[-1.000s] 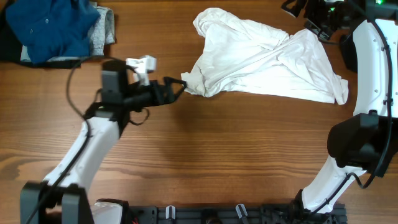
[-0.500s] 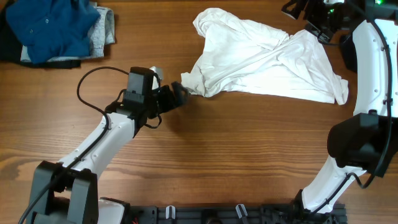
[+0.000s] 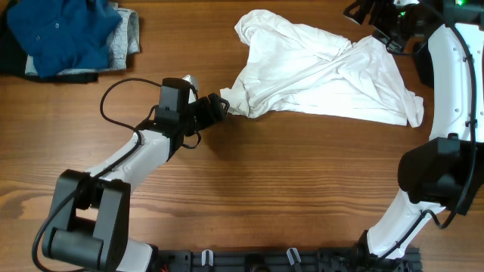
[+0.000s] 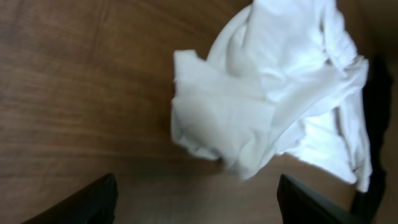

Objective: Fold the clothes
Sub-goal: 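Reach the left gripper to the shirt's left edge and grasp it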

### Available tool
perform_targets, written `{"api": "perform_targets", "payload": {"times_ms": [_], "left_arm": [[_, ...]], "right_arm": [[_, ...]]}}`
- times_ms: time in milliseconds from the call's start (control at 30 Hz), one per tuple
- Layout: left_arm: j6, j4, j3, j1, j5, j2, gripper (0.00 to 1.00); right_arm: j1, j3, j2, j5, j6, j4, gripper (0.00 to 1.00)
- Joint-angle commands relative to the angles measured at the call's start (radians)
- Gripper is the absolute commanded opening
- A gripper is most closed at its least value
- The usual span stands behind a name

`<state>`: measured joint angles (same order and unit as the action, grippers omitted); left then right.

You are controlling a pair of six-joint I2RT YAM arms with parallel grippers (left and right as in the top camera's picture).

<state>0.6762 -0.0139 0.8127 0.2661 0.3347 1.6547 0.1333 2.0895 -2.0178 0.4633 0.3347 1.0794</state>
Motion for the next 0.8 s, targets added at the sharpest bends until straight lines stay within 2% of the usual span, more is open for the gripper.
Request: {"api": "perform_targets", "payload": {"times_ms": [0, 133, 300, 533, 767], "left_arm": [[0.053, -0.052, 0.013, -0.002, 0.016, 0.038, 0.82], [0.100, -0.113, 0.013, 0.000, 0.017, 0.078, 0.80], [0.154, -0.226, 0.013, 0.012, 0.092, 0.142, 0.81], [0.208, -0.233, 0.057, 0.019, 0.140, 0.175, 0.79], [0.208, -0.234, 0.065, 0.046, 0.101, 0.175, 0.78]], "right_arm": [[-0.006, -0.004, -0.021, -0.034, -0.023, 0.007, 1.00], [-0.007, -0.004, -0.021, -0.057, -0.024, 0.010, 1.00], [-0.008, -0.004, -0.021, -0.068, -0.025, 0.010, 1.00], [-0.009, -0.004, -0.021, -0.068, -0.028, 0.011, 1.00], [-0.009, -0.004, -0.021, -0.068, -0.029, 0.010, 1.00]]}}
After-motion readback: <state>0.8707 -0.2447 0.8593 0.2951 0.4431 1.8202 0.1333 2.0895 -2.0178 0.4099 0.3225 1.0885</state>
